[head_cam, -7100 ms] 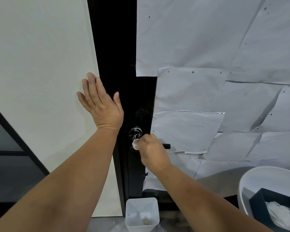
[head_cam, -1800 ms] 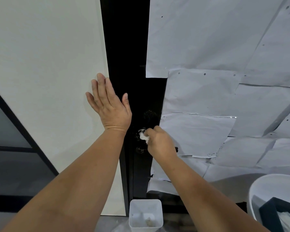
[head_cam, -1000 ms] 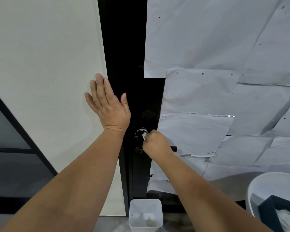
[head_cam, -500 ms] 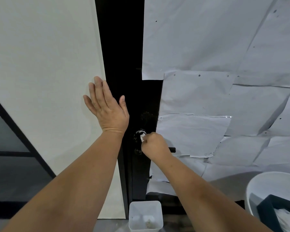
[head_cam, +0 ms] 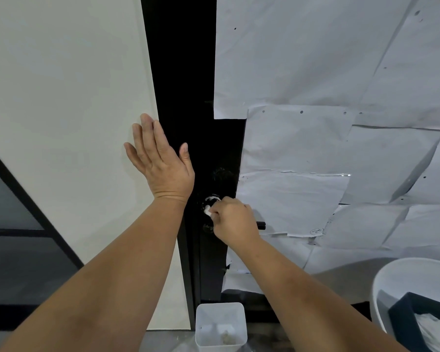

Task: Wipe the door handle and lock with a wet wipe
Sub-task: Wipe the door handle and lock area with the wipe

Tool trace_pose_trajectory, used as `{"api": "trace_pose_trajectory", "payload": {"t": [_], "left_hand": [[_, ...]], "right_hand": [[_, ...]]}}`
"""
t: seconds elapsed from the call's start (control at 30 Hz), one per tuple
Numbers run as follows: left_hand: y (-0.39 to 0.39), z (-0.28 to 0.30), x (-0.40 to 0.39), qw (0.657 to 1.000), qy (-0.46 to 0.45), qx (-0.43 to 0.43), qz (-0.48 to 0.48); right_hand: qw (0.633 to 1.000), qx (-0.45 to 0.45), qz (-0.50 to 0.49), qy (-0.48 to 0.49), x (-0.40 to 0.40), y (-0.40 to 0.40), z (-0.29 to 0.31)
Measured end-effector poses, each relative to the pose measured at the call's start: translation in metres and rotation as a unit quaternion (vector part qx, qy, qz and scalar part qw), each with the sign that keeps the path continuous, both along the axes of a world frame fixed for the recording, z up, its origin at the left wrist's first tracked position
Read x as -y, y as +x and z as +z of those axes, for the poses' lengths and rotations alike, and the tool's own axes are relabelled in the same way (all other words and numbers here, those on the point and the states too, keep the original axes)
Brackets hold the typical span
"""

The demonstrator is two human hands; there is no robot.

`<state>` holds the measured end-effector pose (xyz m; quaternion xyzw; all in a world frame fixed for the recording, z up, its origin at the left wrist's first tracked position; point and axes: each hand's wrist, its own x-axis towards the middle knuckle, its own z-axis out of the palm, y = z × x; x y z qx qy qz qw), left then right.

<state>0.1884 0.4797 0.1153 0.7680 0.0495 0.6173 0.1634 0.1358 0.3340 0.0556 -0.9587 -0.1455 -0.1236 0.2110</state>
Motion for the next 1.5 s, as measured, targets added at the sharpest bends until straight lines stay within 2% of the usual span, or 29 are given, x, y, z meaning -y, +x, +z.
{"api": "trace_pose_trajectory", "payload": {"t": [0.1,0.23,0.33,0.47,0.53,0.63,0.77,0.87,0.93,1.07,1.13,1.2,1.27,1.37,1.5], "left_hand": [[-0.001,0.0,0.0,1.0,0.002,-0.002,-0.002],[0.0,-0.001,0.0,1.0,0.002,-0.005,-0.003],[0.0,-0.001,0.0,1.0,0.001,-0.004,-0.001],[-0.001,0.0,0.001,1.0,0.005,-0.007,0.002],[-0.001,0.0,0.0,1.0,0.004,-0.008,0.002],[-0.001,0.0,0.0,1.0,0.003,-0.007,0.001],[-0.001,0.0,0.001,1.0,0.002,-0.002,0.003],[-0.001,0.0,0.0,1.0,0.002,-0.002,0.004],[0.0,-0.001,0.001,1.0,0.002,-0.004,0.002],[-0.001,-0.001,0.001,1.0,0.001,-0.005,0.001],[-0.001,0.0,0.001,1.0,0.0,-0.005,0.001],[-0.001,0.0,0.001,1.0,0.001,-0.007,0.0],[-0.001,0.0,0.0,1.0,0.001,-0.006,-0.001],[-0.001,-0.001,0.0,1.0,0.001,-0.005,-0.003],[0.0,-0.001,0.0,1.0,0.004,-0.001,-0.002]], "right_hand": [[0.999,-0.016,0.005,-0.038,0.007,0.003,0.008],[1.0,-0.002,-0.014,-0.002,0.019,0.006,0.014],[0.998,-0.001,0.032,-0.054,0.006,-0.005,0.006],[0.995,0.038,0.016,-0.094,0.011,-0.009,0.01],[0.995,-0.004,-0.001,-0.104,0.019,-0.005,0.016],[0.998,-0.011,-0.013,-0.055,0.019,-0.003,0.013],[0.998,-0.016,0.055,-0.031,0.004,-0.003,-0.001],[0.998,-0.051,0.026,-0.021,0.005,0.014,0.005],[0.999,-0.043,-0.009,0.0,0.009,0.022,0.01],[0.985,-0.029,-0.031,0.169,0.01,0.018,0.028],[0.971,-0.052,-0.033,0.23,0.007,0.011,0.034],[0.966,-0.041,-0.033,0.252,0.005,0.009,0.034],[0.98,-0.06,-0.022,0.188,0.006,0.011,0.028],[0.989,-0.137,-0.012,0.047,0.008,0.015,0.012],[0.998,-0.055,-0.008,0.022,0.003,0.01,0.0]]}}
